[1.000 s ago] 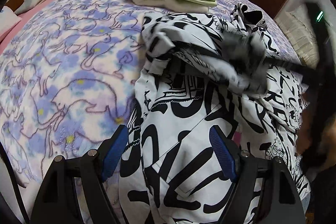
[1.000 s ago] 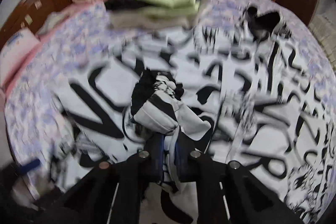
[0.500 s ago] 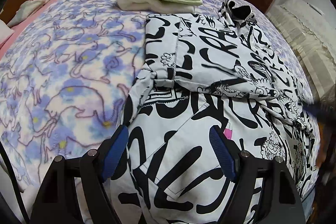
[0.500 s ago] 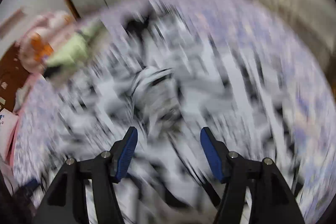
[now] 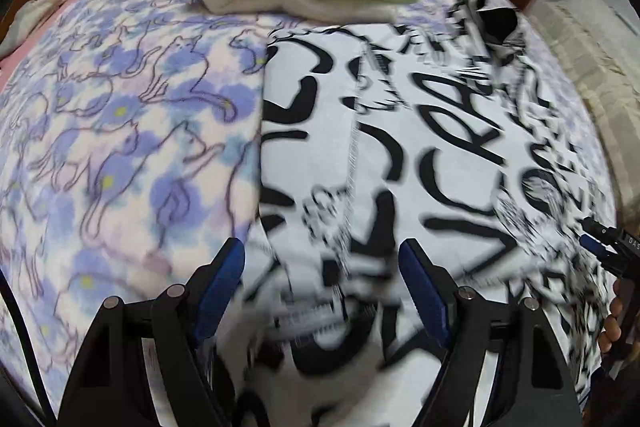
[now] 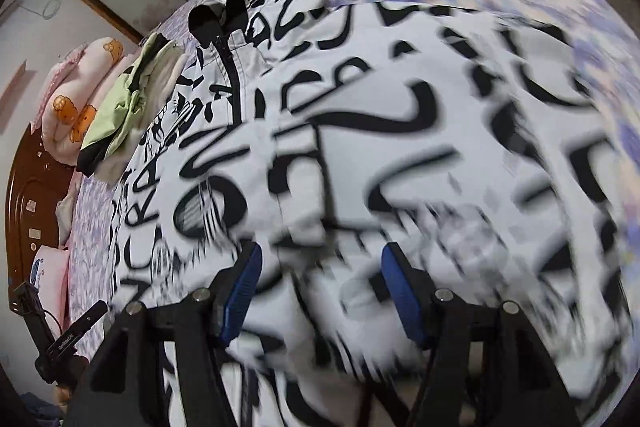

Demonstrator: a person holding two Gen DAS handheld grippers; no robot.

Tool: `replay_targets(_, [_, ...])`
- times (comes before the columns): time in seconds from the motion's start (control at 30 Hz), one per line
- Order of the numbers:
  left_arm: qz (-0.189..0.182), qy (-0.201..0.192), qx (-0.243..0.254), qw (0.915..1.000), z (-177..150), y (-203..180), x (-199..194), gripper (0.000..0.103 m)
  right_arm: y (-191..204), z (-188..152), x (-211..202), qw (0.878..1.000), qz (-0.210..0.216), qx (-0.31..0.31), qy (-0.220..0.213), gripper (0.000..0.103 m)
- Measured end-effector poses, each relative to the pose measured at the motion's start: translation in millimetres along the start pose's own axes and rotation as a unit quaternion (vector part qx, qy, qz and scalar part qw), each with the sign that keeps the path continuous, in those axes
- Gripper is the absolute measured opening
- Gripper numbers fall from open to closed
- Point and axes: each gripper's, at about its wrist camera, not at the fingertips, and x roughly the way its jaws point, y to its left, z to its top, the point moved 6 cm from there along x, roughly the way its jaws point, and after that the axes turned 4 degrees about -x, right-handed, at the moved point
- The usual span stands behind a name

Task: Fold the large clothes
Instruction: 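Smooth the folded jacket side flat with both tools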

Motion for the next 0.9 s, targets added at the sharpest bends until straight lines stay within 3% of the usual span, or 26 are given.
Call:
replay_targets(0.13, [0.011, 0.038, -0.021, 0.9990, 12.4, 4.6, 27.8, 0.078, 3.2, 10.2, 30.9, 1.000, -0.013, -0.003, 0.023, 0.063])
replay_targets(0.17, [0.010, 0.044, -0.028, 0.9986, 15.3, 5.4, 32.8, 0.078, 8.1, 9.5, 31.0, 0.999, -0.015, -0.020, 0.020, 0.056])
replay_targets(0.2, [0.009, 0.046, -0.032, 0.9984, 17.7, 6.5, 35.3, 0.078, 15.3, 9.8, 31.1, 0.999, -0.010, -0.039, 0.018, 0.040])
replay_targets(0.23, [0.010, 0.046, -0.034, 0.9983, 18.9, 6.4, 36.1, 0.078, 21.7, 7.0, 28.2, 0.998, -0.010, -0.062, 0.019, 0.006])
replay_targets(0.27, [0.012, 0.043, -0.034, 0.9984, 20.8, 6.3, 36.3, 0.078, 24.3, 4.7, 19.7, 0.997, -0.030, -0.075, 0.009, 0.004])
replay_targets(0.37, [0.028, 0.024, -0.021, 0.9991, 21.3, 7.3, 37.2, 0.078, 23.7, -6.7, -14.3, 0.997, -0.009, -0.067, -0.034, 0.003])
replay_targets(0.5, [0.030, 0.029, -0.019, 0.9990, 16.5, 9.5, 45.9, 0.078, 2.7, -34.4, 8.1, 0.997, -0.029, -0.068, 0.008, 0.006])
replay_targets(0.57, [0.040, 0.023, -0.010, 0.9989, 17.6, 6.5, 42.2, 0.078, -2.9, -39.5, 7.4, 0.998, -0.034, -0.061, 0.007, 0.013])
replay_targets(0.63, [0.063, 0.008, 0.009, 0.9980, 19.9, 0.2, 31.5, 0.078, -4.1, -38.8, -2.0, 0.998, -0.036, -0.051, 0.004, 0.014])
replay_targets(0.7, [0.079, -0.034, 0.036, 0.9956, 24.2, -13.1, 9.9, 0.078, -0.6, -33.6, -16.9, 0.996, -0.059, -0.056, -0.021, 0.014])
replay_targets(0.8, [0.061, -0.096, 0.079, 0.9903, 28.8, -48.8, -23.7, 0.078, 31.9, -26.0, -36.7, 0.985, -0.093, -0.122, -0.081, 0.014])
replay_targets(0.9, [0.004, -0.135, 0.112, 0.9845, 26.2, -91.9, -39.3, 0.078, 84.5, -28.7, -32.1, 0.973, -0.055, -0.201, -0.100, 0.014])
